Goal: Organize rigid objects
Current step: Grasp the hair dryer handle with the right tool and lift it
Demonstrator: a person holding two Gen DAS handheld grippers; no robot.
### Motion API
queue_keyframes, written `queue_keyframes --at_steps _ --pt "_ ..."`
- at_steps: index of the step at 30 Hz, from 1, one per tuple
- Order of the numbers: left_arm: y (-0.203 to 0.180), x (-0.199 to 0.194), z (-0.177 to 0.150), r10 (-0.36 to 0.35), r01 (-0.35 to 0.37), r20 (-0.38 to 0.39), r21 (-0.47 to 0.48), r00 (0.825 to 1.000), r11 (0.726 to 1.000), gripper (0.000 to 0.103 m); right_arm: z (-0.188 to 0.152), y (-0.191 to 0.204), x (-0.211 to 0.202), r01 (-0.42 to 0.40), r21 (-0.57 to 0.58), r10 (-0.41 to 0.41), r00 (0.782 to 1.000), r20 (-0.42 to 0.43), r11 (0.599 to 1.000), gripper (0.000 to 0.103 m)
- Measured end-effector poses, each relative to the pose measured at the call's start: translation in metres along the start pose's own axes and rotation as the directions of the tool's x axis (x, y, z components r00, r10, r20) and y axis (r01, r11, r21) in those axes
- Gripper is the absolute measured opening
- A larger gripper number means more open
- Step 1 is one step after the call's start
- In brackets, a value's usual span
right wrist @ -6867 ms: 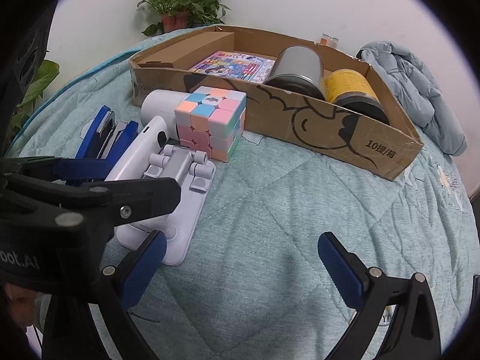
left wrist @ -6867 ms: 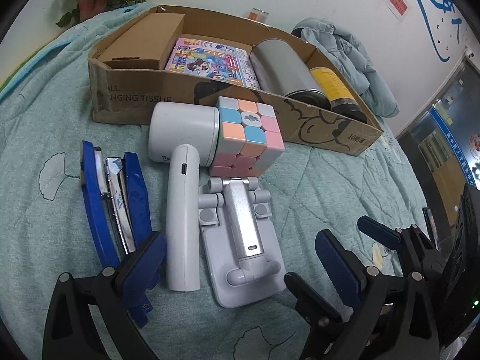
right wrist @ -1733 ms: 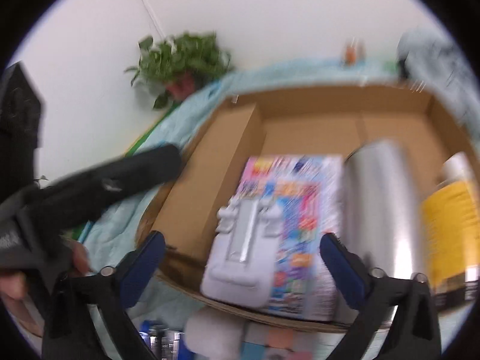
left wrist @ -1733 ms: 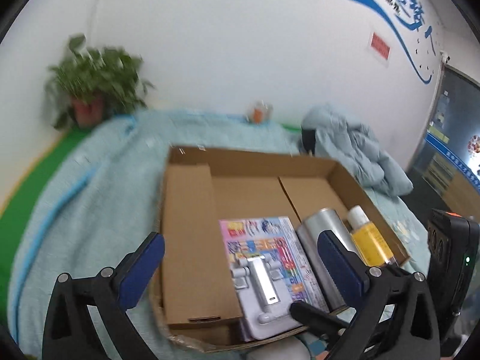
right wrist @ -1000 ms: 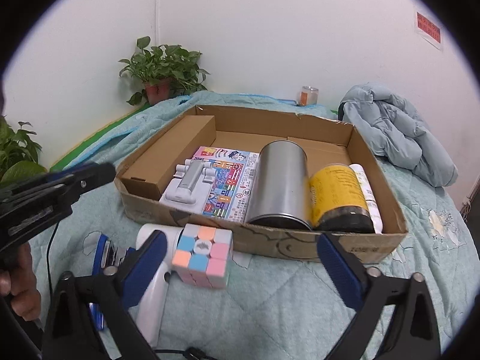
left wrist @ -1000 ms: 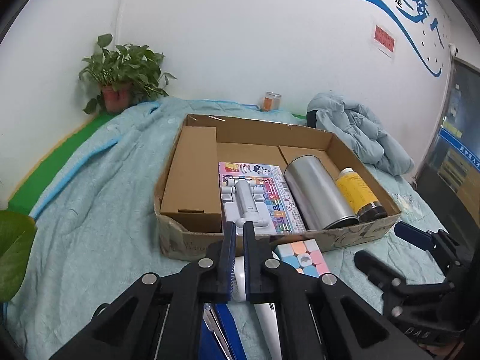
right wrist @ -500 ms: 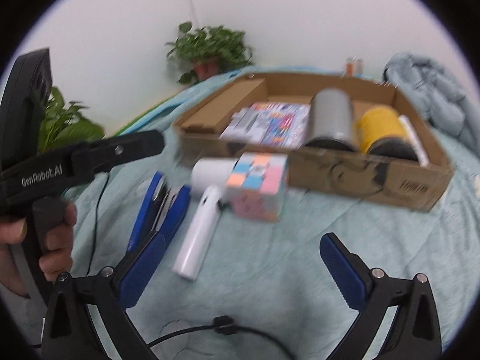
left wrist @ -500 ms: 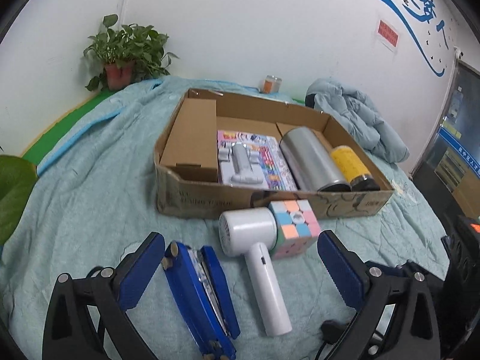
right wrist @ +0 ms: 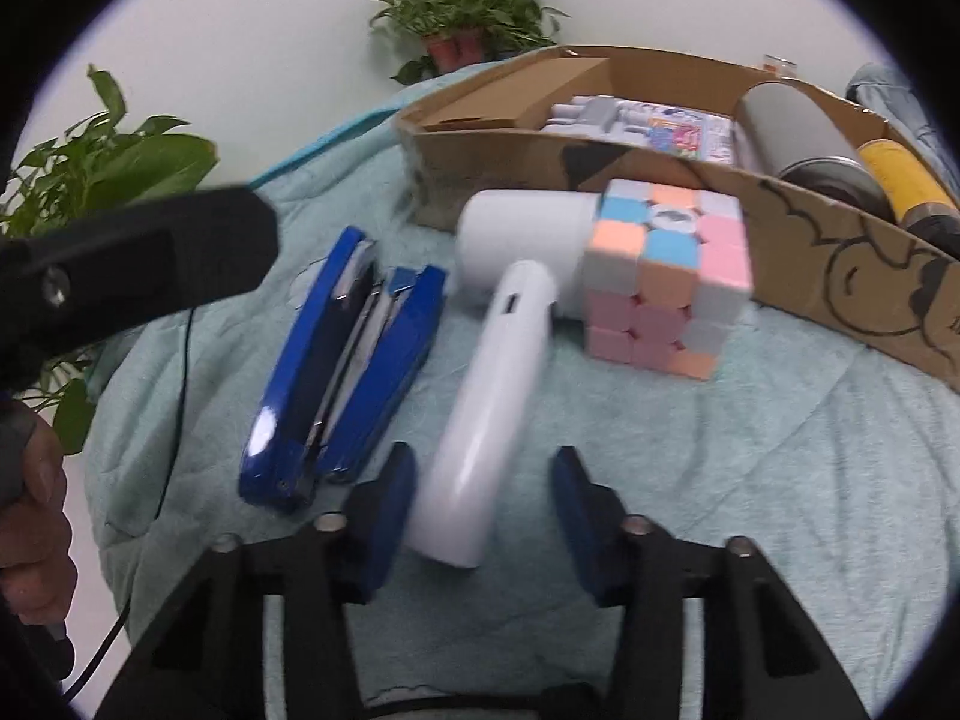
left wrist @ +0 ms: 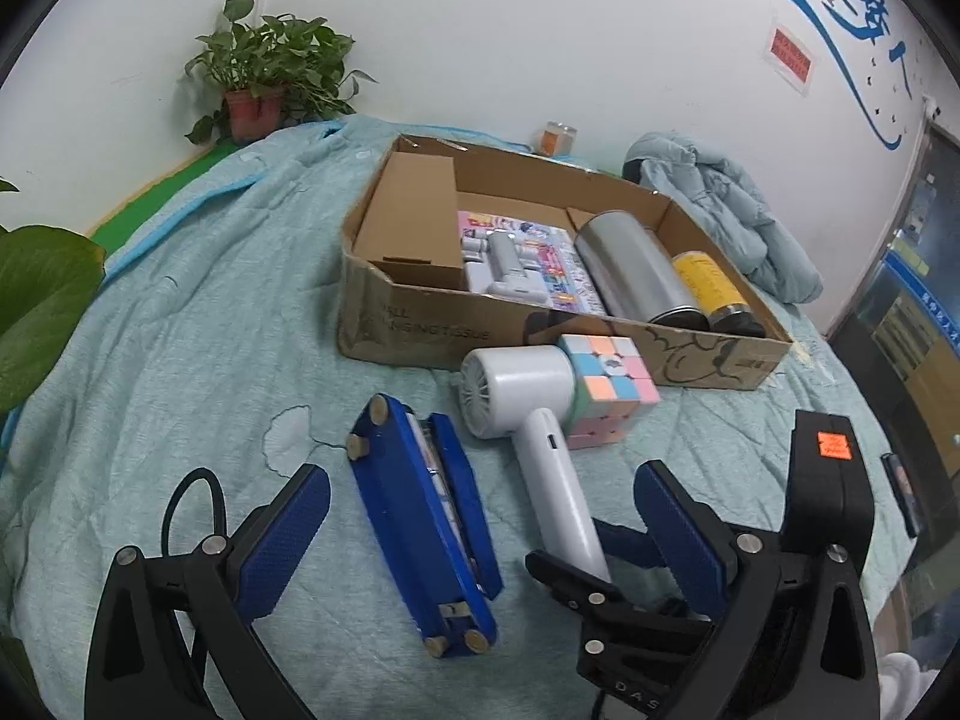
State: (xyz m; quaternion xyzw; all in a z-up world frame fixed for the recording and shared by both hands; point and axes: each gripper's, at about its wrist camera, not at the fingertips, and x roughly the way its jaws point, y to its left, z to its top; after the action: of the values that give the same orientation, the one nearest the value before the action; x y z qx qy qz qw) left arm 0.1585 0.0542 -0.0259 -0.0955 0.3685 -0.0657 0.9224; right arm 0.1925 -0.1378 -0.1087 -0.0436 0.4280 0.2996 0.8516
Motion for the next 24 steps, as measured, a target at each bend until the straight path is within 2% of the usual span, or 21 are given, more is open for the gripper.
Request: queue_keyframes --at_steps 3,7,10,12,14,17,20,22,24 --pt "-0.002 0.001 -0.005 -0.028 0.028 -0.025 -0.01 0.999 1.0 0.101 -0.009 -0.002 -0.005 0.007 0.024 -0.008 1.0 0.013 1.0 0.028" --pt "-0.007 0.003 -0.022 -0.15 0.146 -0.096 -0.045 0.984 0.988 0.101 -0.033 -0.014 -0.025 -0.039 0.114 0.039 0.999 -0.002 0.993 0.024" --pt "-0.014 0.007 -0.046 -0.264 0.249 -0.176 -0.103 0.948 0.963 0.101 -0.058 -0.017 -0.043 -0.061 0.155 0.064 0.998 -0.012 0.986 0.024" --pt "-0.02 0.009 -0.061 -0.296 0.276 -0.216 -0.119 0.93 0.954 0.101 -0.071 -0.014 -0.056 -0.04 0.147 0.042 0.999 -0.01 0.988 0.024" --pt "-0.027 0.012 -0.076 -0.347 0.319 -0.264 -0.144 0.9 0.937 0.099 -0.083 -0.009 -0.067 -0.024 0.138 0.025 1.0 -0.001 0.99 0.024" --pt "-0.036 0.018 -0.089 -0.405 0.362 -0.294 -0.19 0.866 0.913 0.098 -0.092 0.0 -0.08 -0.004 0.103 0.001 0.999 0.032 0.995 0.024" --pt "-0.043 0.025 -0.095 -0.428 0.374 -0.306 -0.221 0.85 0.901 0.091 -0.094 0.008 -0.08 -0.01 0.072 0.007 0.999 0.035 0.997 0.024" --pt "-0.047 0.026 -0.097 -0.417 0.367 -0.311 -0.207 0.854 0.907 0.086 -0.093 0.009 -0.076 -0.027 0.094 0.026 0.999 0.019 0.995 0.024" --pt "-0.054 0.026 -0.099 -0.391 0.356 -0.328 -0.163 0.86 0.92 0.064 -0.093 0.0 -0.076 -0.067 0.144 0.066 0.998 0.009 0.987 0.024"
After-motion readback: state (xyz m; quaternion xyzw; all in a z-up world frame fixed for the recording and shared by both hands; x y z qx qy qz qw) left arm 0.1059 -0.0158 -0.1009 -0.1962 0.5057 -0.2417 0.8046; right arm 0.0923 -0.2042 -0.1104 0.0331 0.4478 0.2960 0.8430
